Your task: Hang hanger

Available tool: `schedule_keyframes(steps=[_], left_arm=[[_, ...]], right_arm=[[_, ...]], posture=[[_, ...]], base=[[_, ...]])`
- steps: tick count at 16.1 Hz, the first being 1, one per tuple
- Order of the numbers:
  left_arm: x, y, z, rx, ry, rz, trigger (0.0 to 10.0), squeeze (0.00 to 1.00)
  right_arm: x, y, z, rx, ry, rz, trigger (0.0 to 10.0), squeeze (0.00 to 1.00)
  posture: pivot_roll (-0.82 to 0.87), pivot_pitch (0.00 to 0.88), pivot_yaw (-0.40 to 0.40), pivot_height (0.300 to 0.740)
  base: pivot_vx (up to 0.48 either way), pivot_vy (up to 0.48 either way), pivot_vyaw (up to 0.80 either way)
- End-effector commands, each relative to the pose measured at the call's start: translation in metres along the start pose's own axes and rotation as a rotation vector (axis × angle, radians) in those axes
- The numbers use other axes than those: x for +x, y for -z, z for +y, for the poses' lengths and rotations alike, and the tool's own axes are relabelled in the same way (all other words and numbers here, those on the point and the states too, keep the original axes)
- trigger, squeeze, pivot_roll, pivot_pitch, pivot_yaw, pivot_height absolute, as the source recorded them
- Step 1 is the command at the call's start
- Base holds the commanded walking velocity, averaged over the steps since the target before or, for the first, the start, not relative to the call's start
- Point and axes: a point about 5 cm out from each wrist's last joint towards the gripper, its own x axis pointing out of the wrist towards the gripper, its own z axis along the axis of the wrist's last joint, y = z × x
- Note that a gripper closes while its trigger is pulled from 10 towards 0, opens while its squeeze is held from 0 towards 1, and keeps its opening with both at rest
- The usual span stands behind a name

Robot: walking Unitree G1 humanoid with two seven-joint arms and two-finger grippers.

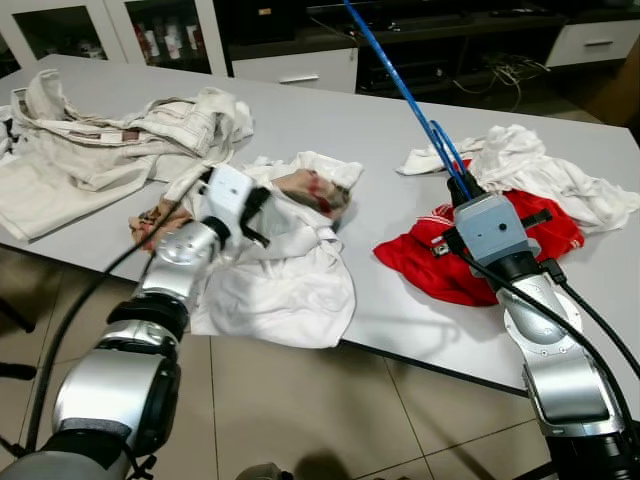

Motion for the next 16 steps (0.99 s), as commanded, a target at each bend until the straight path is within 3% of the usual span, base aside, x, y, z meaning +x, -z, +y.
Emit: schedule_keyframes(steps=[1,4,5,6,7,8,9,11,12,13,14,15,16], left_arm=[[0.0,-0.013,0.01,0.01,-0.029,-0.051,0.0,0.0],[-0.021,-0.02,0.046,0.017,-0.086,-0.125,0.0,0.0],[-0.035,-0.019,0.064,0.025,-0.13,-0.127,0.0,0.0],[-0.042,-0.018,0.075,0.025,-0.163,-0.121,0.0,0.0],[-0.064,-0.014,0.102,0.043,-0.27,-0.078,0.0,0.0],[-0.072,-0.01,0.111,0.051,-0.309,-0.049,0.0,0.0],[-0.075,-0.009,0.114,0.051,-0.322,-0.037,0.0,0.0],[-0.083,0.009,0.113,0.126,-0.288,0.085,0.0,0.0],[-0.086,0.03,0.102,0.187,-0.201,0.219,0.0,0.0],[-0.086,0.034,0.099,0.195,-0.181,0.25,0.0,0.0],[-0.086,0.041,0.095,0.198,-0.169,0.295,4.6,0.0],[-0.083,0.043,0.094,0.219,-0.202,0.324,10.0,0.0],[-0.077,0.037,0.096,0.233,-0.266,0.304,10.0,0.01]], right_arm=[[0.003,-0.001,0.0,-0.003,0.001,-0.01,10.0,0.0],[0.002,-0.001,-0.001,-0.006,-0.002,-0.011,10.0,0.0],[0.001,0.0,-0.001,-0.007,-0.003,-0.008,10.0,0.0],[0.001,0.0,-0.001,-0.007,-0.004,-0.008,10.0,0.0],[0.002,0.001,0.0,-0.006,-0.007,-0.007,10.0,0.0],[0.003,0.001,0.0,-0.005,-0.009,-0.01,10.0,0.0],[0.004,0.0,0.001,-0.005,-0.011,-0.011,10.0,0.0],[0.008,-0.001,0.001,-0.008,-0.018,-0.024,10.0,0.0],[0.009,-0.001,0.001,-0.01,-0.019,-0.026,10.0,0.0],[0.009,-0.001,0.0,-0.01,-0.019,-0.026,10.0,0.0],[0.008,-0.001,0.0,-0.011,-0.019,-0.025,10.0,0.0],[0.007,0.0,0.0,-0.011,-0.019,-0.023,10.0,0.0],[0.007,0.0,0.001,-0.011,-0.018,-0.023,10.0,0.0]], posture=[[-0.02,0.0,0.037,0.723],[-0.01,0.0,0.035,0.723],[-0.01,0.001,0.036,0.723],[-0.01,0.0,0.035,0.723],[0.0,0.0,0.031,0.723],[0.0,0.0,0.03,0.723],[0.01,0.0,0.026,0.723],[0.01,0.0,0.022,0.723],[0.01,0.0,0.022,0.723],[0.01,0.0,0.022,0.723],[0.01,0.0,0.023,0.723],[0.0,0.0,0.024,0.723],[0.0,0.0,0.024,0.723]], base=[[0.0,0.0,0.0],[0.0,0.0,0.0],[0.0,0.0,0.0],[0.0,0.0,0.0],[0.0,0.0,0.0],[0.0,0.0,0.0],[0.0,0.0,0.0],[0.0,0.0,0.0],[0.0,0.0,0.0],[0.0,0.0,0.0],[0.0,0.0,0.0],[0.0,0.0,0.0],[0.0,0.0,0.0]])
